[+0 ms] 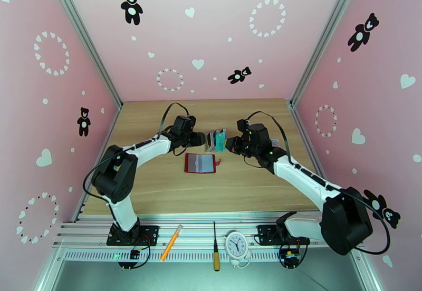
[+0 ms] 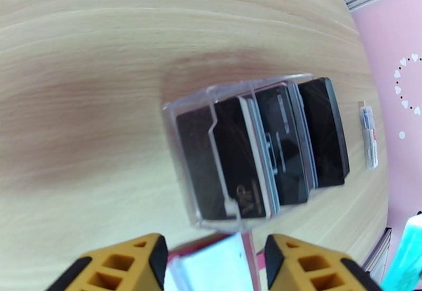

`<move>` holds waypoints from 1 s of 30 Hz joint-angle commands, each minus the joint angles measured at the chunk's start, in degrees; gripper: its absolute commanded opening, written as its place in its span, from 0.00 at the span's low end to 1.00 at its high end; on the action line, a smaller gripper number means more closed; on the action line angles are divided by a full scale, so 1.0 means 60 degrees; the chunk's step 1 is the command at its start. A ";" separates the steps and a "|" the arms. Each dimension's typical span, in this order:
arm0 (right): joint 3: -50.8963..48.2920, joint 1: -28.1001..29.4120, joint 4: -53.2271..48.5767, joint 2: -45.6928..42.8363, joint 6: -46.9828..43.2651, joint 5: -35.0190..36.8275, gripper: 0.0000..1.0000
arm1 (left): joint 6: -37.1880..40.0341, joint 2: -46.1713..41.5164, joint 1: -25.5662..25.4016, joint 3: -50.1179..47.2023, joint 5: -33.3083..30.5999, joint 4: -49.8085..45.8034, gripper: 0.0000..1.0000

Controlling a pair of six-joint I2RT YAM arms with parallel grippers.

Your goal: Put the credit cards into the card holder

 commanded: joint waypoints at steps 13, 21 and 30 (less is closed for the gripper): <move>-0.1504 0.1019 0.3369 0.0688 0.1136 -0.0312 0.00 | 0.0317 -0.1968 -0.0059 -0.2098 -0.1141 -0.0962 0.56; -0.1849 0.1509 0.4723 0.1812 0.1768 -0.0087 0.00 | 0.0581 -0.2110 -0.0198 -0.2391 -0.1316 -0.1174 0.55; -0.1793 0.1837 0.5148 0.2581 0.1827 0.0217 0.00 | 0.0823 -0.1961 -0.0394 -0.2623 -0.1059 -0.0932 0.52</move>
